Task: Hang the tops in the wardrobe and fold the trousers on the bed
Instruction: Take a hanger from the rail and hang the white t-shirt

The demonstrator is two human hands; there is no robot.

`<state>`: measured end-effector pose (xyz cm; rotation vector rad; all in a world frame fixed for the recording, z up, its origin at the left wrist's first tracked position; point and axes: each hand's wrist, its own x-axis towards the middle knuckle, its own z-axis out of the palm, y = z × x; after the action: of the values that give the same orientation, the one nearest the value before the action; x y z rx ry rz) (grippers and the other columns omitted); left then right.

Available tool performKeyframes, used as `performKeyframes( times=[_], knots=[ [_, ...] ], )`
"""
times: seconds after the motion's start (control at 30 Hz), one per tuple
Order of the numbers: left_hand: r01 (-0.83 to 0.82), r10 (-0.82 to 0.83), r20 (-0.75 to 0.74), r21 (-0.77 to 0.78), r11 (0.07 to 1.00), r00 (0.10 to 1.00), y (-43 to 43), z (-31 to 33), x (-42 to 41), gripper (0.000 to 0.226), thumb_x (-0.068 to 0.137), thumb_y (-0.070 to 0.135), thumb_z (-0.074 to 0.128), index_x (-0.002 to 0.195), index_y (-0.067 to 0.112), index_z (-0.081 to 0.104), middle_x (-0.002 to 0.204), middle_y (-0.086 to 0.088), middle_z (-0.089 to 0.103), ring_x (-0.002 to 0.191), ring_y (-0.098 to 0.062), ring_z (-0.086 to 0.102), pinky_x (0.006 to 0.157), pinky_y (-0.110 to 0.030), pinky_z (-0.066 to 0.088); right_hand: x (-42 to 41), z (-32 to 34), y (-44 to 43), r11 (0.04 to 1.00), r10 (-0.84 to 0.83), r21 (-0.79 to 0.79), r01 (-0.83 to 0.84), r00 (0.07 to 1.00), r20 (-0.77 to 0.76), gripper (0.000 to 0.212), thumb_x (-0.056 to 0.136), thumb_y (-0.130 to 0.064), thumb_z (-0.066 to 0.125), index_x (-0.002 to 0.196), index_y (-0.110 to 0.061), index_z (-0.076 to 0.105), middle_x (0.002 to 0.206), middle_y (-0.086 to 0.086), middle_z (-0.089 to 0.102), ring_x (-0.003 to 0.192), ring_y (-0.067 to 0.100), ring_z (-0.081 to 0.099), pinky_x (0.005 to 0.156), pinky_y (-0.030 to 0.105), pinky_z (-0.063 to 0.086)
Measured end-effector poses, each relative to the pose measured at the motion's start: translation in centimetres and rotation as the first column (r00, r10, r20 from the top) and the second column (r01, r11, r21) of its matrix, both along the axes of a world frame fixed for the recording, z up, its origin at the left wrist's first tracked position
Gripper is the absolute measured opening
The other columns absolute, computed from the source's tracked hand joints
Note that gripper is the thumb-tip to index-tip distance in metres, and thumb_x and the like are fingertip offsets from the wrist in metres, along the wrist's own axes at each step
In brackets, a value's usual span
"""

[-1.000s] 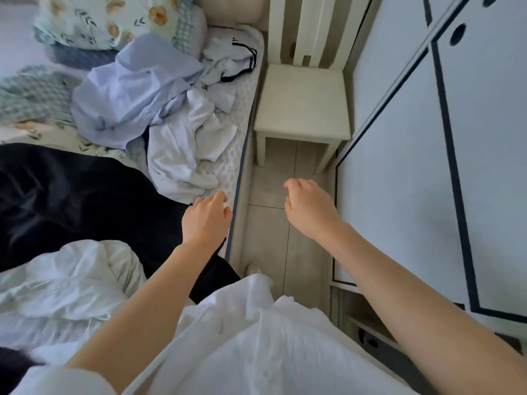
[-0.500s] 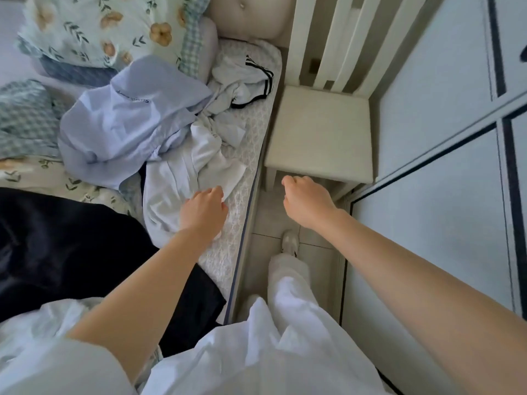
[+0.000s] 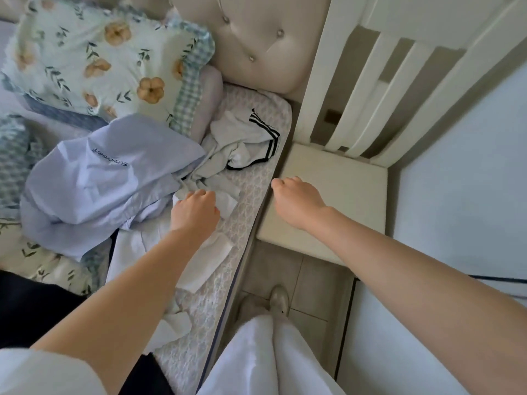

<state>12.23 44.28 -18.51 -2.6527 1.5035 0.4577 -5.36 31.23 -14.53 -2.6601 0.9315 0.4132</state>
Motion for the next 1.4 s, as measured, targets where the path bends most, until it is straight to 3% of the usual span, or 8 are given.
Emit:
performKeyframes(
  times=[0.4, 0.57, 0.73, 0.87, 1.03, 1.2, 1.3, 1.4],
  knots=[
    [0.043, -0.035, -0.083, 0.101, 0.994, 0.996, -14.5, -11.9, 7.1, 0.028, 0.097, 0.019, 0.048, 0.122, 0.013, 0.058, 0.123, -0.006, 0.054, 0.119, -0.028, 0.048, 0.084, -0.04, 0.048, 8.4, -13.7, -14.2, 0.997, -0.056, 0.048, 0.056, 0.998, -0.009, 0.015, 0.097, -0.01, 0.045, 0.112, -0.009, 0.048, 0.113, 0.009, 0.056, 0.105, 0.029, 0.049, 0.067, 0.035, 0.035],
    [0.126, -0.114, -0.104, 0.118, 0.985, 0.988, -17.8, -17.6, 8.3, 0.042, 0.097, 0.016, 0.049, 0.139, 0.019, 0.047, 0.142, -0.002, 0.039, 0.127, -0.026, 0.042, 0.09, -0.037, 0.045, 10.3, -20.4, -16.7, 0.988, -0.096, 0.12, 0.095, 0.995, 0.001, 0.029, 0.095, -0.006, 0.05, 0.123, -0.01, 0.045, 0.125, 0.007, 0.049, 0.112, 0.027, 0.046, 0.066, 0.035, 0.038],
    [0.191, -0.188, -0.035, 0.122, 0.974, 0.982, -19.1, -22.5, 9.1, 0.056, 0.092, 0.019, 0.059, 0.142, 0.023, 0.036, 0.143, -0.002, 0.034, 0.121, -0.028, 0.044, 0.085, -0.037, 0.046, 11.7, -25.8, -17.8, 0.986, -0.036, 0.16, 0.041, 0.999, -0.034, 0.066, 0.09, -0.009, 0.062, 0.146, -0.014, 0.028, 0.152, 0.008, 0.027, 0.135, 0.033, 0.03, 0.1, 0.042, 0.044],
    [0.188, -0.189, 0.027, 0.022, 0.982, 0.982, -19.6, -24.6, 10.0, 0.051, 0.077, 0.013, 0.077, 0.125, 0.018, 0.059, 0.122, -0.007, 0.053, 0.102, -0.033, 0.056, 0.072, -0.043, 0.05, 13.0, -28.0, -18.4, 0.985, -0.023, 0.171, 0.036, 0.997, -0.076, 0.073, 0.089, -0.012, 0.065, 0.148, -0.019, 0.023, 0.156, 0.008, 0.018, 0.14, 0.038, 0.022, 0.105, 0.045, 0.041],
    [0.051, -0.074, -0.173, -0.134, 0.99, 0.982, -20.4, -24.5, 11.1, 0.018, 0.096, 0.016, 0.056, 0.108, 0.007, 0.067, 0.109, -0.01, 0.064, 0.103, -0.035, 0.057, 0.075, -0.045, 0.048, 13.8, -28.8, -19.3, 0.988, -0.043, 0.147, 0.05, 0.998, -0.048, 0.037, 0.092, -0.022, 0.062, 0.124, -0.012, 0.048, 0.135, 0.009, 0.043, 0.124, 0.033, 0.038, 0.096, 0.042, 0.043],
    [-0.253, 0.175, -0.486, -0.099, 0.962, 0.856, -20.7, -22.7, 11.4, 0.027, 0.102, 0.022, 0.044, 0.082, 0.005, 0.051, 0.077, -0.012, 0.056, 0.074, -0.034, 0.055, 0.06, -0.038, 0.037, 14.1, -26.6, -19.1, 0.962, -0.139, 0.249, 0.112, 0.986, 0.095, 0.006, 0.1, -0.014, 0.044, 0.099, -0.013, 0.038, 0.091, 0.004, 0.049, 0.081, 0.026, 0.05, 0.062, 0.033, 0.032],
    [-0.353, 0.281, -0.592, -0.007, 0.936, 0.755, -21.4, -20.7, 11.1, 0.03, 0.103, 0.025, 0.04, 0.079, 0.008, 0.044, 0.073, -0.006, 0.049, 0.064, -0.021, 0.044, 0.056, -0.036, 0.032, 13.8, -24.6, -19.0, 0.909, -0.229, 0.379, 0.174, 0.967, 0.107, 0.012, 0.102, -0.012, 0.036, 0.093, -0.014, 0.029, 0.073, 0.0, 0.041, 0.058, 0.021, 0.043, 0.047, 0.034, 0.025],
    [-0.379, 0.311, -0.643, 0.035, 0.925, 0.7, -22.0, -18.6, 10.2, 0.032, 0.105, 0.03, 0.036, 0.083, 0.008, 0.043, 0.075, -0.005, 0.044, 0.064, -0.015, 0.037, 0.056, -0.033, 0.03, 12.5, -22.0, -19.1, 0.884, -0.298, 0.423, 0.2, 0.937, 0.18, 0.011, 0.104, -0.02, 0.033, 0.097, -0.013, 0.034, 0.072, 0.005, 0.049, 0.058, 0.024, 0.047, 0.051, 0.038, 0.032]
  ],
)
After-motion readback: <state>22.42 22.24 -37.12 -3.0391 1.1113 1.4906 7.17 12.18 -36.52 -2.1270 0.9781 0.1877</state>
